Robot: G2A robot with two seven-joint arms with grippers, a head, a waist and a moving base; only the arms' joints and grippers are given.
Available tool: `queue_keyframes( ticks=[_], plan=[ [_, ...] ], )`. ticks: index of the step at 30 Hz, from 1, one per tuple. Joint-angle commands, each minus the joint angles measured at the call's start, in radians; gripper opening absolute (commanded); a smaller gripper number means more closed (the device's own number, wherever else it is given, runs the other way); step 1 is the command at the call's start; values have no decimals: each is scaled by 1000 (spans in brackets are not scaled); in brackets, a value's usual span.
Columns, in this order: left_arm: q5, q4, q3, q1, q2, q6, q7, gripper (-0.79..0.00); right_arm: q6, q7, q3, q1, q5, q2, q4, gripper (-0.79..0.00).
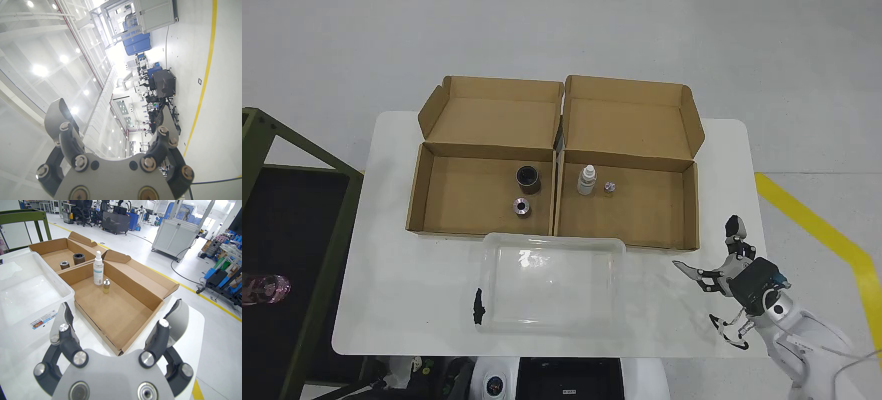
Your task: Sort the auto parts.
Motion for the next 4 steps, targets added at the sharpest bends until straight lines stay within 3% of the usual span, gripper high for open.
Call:
queue_keyframes(
  ticks=[1,4],
  plan=[
    [0,0,0,0,0,0,0,-1,0,0,0,0,0,0,0,0],
    [0,0,0,0,0,0,0,-1,0,0,0,0,0,0,0,0]
  ],
)
